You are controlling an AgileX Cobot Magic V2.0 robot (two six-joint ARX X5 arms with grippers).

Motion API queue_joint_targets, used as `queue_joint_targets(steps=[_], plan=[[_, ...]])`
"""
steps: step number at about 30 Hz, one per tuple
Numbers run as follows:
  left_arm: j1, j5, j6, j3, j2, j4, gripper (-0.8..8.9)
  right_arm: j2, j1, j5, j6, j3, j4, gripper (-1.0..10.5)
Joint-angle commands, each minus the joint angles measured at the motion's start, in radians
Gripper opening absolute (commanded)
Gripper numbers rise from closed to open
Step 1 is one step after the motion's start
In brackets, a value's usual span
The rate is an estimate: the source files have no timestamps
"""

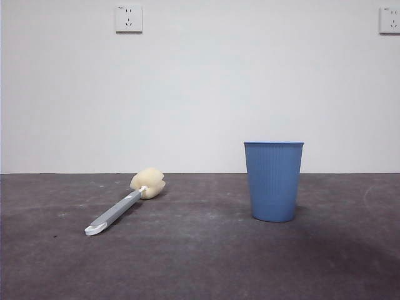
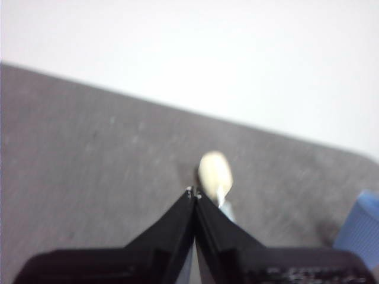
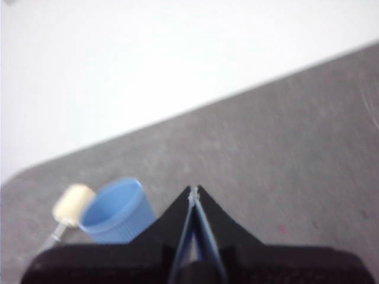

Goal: Pick up the cup brush,pick up the cup,insert the brush into the cup,clean the cup,put the cup brush back,put the cup back to the fixed position on the table

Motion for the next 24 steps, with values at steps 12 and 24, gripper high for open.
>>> queue_joint_targets(steps=[12, 24], plan=[[0.002, 0.223, 0.084, 0.315, 0.206, -0.242, -0.06, 0.341, -0.001, -0.348, -0.158, 0.420, -0.314, -0.1], [-0.009, 0.357, 0.367, 0.610, 0.449, -0.695, -0.06, 0.582, 0.052, -0.406, -0.418, 0.733, -0.845, -0.1]])
